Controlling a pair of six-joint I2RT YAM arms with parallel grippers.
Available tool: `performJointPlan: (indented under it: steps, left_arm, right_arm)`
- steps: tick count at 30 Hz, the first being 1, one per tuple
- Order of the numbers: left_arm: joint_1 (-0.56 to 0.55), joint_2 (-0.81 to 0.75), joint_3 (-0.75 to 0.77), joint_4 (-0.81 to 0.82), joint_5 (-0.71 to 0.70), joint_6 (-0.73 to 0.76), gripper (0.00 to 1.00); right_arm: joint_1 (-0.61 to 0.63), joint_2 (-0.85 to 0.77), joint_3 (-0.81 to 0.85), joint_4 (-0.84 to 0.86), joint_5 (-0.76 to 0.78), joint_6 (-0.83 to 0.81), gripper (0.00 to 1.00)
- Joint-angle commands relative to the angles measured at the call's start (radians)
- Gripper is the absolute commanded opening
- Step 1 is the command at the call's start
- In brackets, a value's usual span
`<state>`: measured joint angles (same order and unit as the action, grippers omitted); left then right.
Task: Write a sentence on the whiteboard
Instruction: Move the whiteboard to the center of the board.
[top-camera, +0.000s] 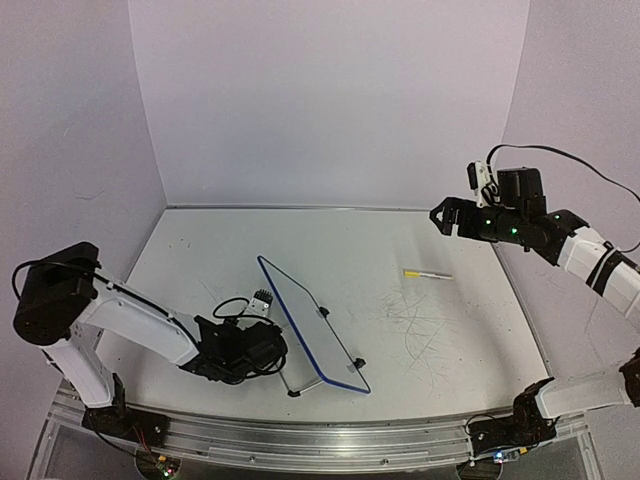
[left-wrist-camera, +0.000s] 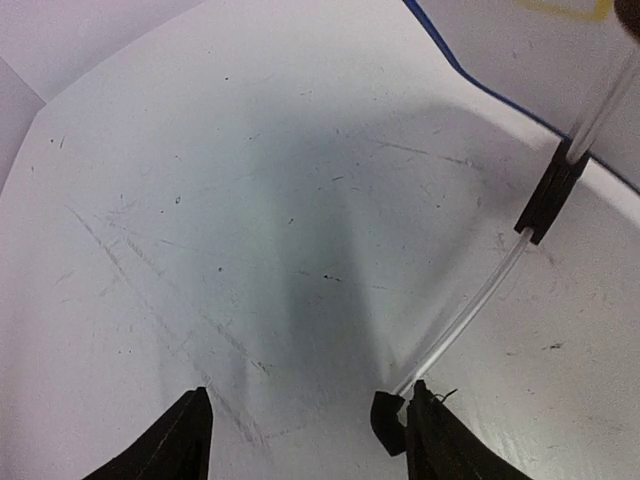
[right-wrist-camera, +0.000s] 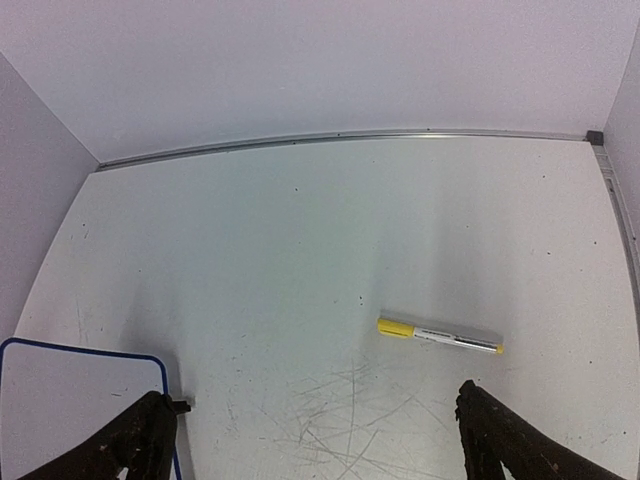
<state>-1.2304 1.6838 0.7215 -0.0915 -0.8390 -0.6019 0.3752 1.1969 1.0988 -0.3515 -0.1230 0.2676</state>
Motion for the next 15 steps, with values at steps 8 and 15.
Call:
performJointPlan:
  steps: [8,15]
  left_arm:
    - [0.029,-0.380,-0.078,-0.199,0.324,-0.310,0.74]
    - [0.166,-0.440,-0.140,0.044,0.752,-0.430,0.66]
  right_arm:
    - [-0.002,0.020,-0.008,0.069,-0.023,0.006,0.98]
    - [-0.002,0.028,-0.015,0.093,-0.036,0.003,0.98]
